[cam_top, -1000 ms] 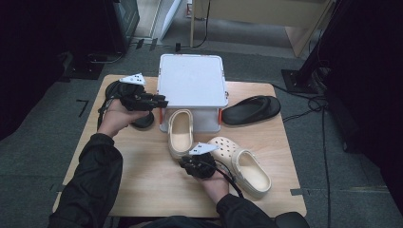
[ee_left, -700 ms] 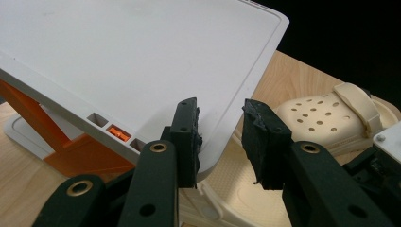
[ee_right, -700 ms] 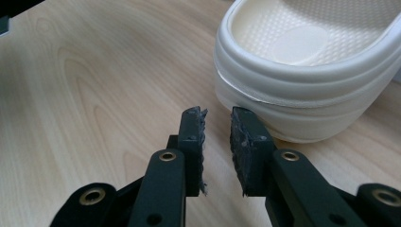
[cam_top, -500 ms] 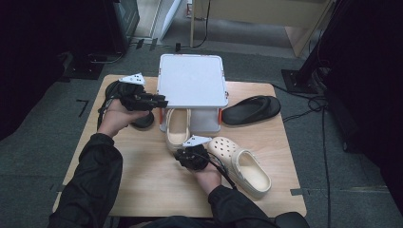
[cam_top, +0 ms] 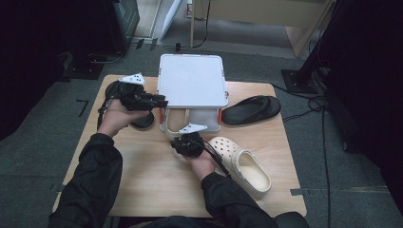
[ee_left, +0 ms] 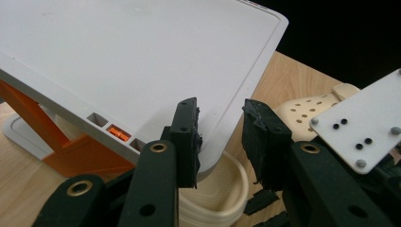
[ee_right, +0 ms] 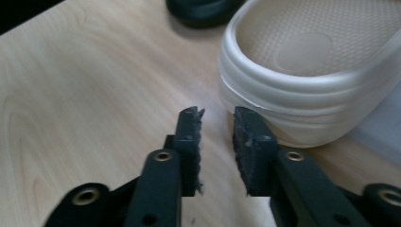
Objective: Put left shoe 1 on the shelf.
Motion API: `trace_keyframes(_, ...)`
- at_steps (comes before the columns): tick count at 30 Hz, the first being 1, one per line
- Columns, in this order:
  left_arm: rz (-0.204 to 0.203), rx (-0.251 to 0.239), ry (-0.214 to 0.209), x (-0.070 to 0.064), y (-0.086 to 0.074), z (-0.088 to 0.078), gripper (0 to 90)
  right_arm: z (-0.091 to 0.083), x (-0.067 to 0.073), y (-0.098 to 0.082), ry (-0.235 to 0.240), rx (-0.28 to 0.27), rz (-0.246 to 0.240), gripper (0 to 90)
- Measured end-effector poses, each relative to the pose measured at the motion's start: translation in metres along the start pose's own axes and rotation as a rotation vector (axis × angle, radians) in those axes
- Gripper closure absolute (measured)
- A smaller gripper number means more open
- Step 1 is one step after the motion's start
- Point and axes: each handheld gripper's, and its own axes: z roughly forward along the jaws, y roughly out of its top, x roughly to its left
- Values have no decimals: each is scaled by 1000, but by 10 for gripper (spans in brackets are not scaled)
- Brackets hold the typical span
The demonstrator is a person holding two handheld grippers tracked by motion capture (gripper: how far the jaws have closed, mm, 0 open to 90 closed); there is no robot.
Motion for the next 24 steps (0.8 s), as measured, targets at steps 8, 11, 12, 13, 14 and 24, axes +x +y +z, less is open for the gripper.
trace_keyframes(8, 0, 0, 1, 0, 0, 0, 670, 11, -8, 10, -9, -8, -8, 705)
trace_keyframes(11, 0, -1, 0, 0, 0, 0, 670, 13, -12, 12, -5, -14, -9, 678)
trace_keyframes(12, 1, 0, 1, 0, 0, 0, 670, 14, -14, 12, 6, -11, -6, 672)
trace_keyframes(13, 0, -2, 1, 0, 0, 0, 669, 15, -14, 12, 8, -11, -6, 672)
trace_keyframes(14, 1, -1, 2, 0, 0, 0, 669, 15, -15, 12, 8, -15, -5, 669)
trace_keyframes(24, -26, -4, -14, -1, 1, 0, 616, -5, -10, 6, 45, -16, 8, 601)
